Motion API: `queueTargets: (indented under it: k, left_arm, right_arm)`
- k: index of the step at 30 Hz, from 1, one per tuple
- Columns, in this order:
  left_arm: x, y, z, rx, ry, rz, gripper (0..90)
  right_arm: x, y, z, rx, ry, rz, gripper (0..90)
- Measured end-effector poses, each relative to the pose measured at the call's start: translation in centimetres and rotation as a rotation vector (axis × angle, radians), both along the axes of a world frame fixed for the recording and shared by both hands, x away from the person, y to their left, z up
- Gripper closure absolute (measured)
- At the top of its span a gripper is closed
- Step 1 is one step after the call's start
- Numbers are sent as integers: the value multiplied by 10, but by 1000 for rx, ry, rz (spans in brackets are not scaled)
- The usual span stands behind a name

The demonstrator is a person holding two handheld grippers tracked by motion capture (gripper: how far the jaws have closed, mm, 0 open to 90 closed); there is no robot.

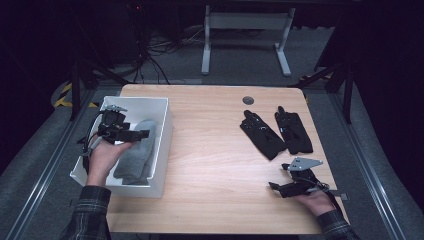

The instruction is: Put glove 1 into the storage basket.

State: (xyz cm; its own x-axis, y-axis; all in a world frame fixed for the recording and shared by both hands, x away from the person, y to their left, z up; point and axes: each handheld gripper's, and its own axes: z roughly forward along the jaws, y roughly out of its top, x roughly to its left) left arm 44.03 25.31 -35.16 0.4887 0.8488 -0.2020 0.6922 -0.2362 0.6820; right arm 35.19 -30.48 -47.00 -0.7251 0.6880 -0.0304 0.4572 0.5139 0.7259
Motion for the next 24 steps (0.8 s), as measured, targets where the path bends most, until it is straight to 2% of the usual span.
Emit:
queueTargets:
  k: [5, 12, 16, 24]
  left_arm:
    - [-5, -17, 18, -21, -40, -43, 148]
    - [-14, -45, 36, -36, -78, -118, 152]
    - [-19, -63, 42, -40, -84, -163, 153]
    - [-27, -99, 49, -45, -100, -223, 153]
  right_arm:
    - [0, 0, 0, 2, 0, 1, 115]
    - [0, 0, 0, 1, 0, 0, 114]
    - [0, 0, 0, 0, 0, 0, 113]
    - [0, 0, 0, 0, 1, 0, 113]
